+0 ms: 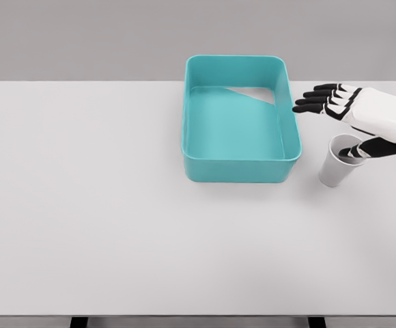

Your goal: Put the paper cup into the basket with your right arm

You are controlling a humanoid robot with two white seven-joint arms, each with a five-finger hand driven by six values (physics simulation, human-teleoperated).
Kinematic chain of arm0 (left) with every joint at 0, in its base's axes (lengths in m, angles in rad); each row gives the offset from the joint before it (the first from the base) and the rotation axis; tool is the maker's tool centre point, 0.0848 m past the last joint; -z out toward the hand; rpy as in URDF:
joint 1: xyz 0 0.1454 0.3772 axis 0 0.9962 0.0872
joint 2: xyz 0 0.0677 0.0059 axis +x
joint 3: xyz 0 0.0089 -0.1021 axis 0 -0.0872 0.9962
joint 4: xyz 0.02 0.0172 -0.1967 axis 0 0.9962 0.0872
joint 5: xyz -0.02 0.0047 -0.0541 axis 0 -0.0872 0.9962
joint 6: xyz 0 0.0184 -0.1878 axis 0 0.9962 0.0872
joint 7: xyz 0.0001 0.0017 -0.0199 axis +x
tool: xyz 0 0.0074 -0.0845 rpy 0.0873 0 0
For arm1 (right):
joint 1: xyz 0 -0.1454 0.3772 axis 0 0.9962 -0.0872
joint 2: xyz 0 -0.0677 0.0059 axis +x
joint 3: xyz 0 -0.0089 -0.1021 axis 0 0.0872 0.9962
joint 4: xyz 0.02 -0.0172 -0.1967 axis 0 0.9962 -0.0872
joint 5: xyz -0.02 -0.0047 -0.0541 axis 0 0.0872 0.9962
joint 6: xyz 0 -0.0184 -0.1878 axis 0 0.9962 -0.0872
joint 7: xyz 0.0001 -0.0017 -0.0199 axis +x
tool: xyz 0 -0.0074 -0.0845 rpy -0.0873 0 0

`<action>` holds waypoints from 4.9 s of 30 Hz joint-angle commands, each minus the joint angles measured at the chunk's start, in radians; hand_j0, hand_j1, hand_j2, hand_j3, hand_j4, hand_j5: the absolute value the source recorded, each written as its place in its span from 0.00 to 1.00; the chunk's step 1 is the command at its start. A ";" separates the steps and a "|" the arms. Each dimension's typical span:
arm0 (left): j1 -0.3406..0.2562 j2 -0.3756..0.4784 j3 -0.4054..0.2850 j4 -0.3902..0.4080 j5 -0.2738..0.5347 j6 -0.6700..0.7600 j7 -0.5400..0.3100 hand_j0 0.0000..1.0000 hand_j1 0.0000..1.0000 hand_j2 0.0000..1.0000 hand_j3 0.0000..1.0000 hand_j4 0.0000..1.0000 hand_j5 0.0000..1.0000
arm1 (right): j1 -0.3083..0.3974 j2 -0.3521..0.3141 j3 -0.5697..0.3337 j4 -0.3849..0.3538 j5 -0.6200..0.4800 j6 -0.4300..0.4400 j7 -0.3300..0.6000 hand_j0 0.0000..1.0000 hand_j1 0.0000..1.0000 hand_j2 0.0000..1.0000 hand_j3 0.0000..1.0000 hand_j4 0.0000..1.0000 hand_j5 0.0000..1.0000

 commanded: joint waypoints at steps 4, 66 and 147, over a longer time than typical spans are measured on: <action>0.000 0.000 0.000 0.000 0.000 0.000 0.000 1.00 1.00 1.00 1.00 1.00 1.00 | -0.003 0.005 -0.003 0.000 -0.007 0.011 0.001 1.00 1.00 1.00 1.00 1.00 1.00; 0.000 0.000 0.000 0.000 0.000 0.000 0.000 1.00 1.00 1.00 1.00 1.00 1.00 | 0.245 0.227 -0.130 0.494 -0.733 0.313 0.095 1.00 1.00 1.00 1.00 1.00 1.00; 0.000 0.000 0.000 0.000 0.000 0.000 0.000 1.00 1.00 1.00 1.00 1.00 1.00 | 0.203 0.402 -0.110 0.563 -0.631 0.316 0.095 0.78 0.78 0.78 0.78 0.78 0.78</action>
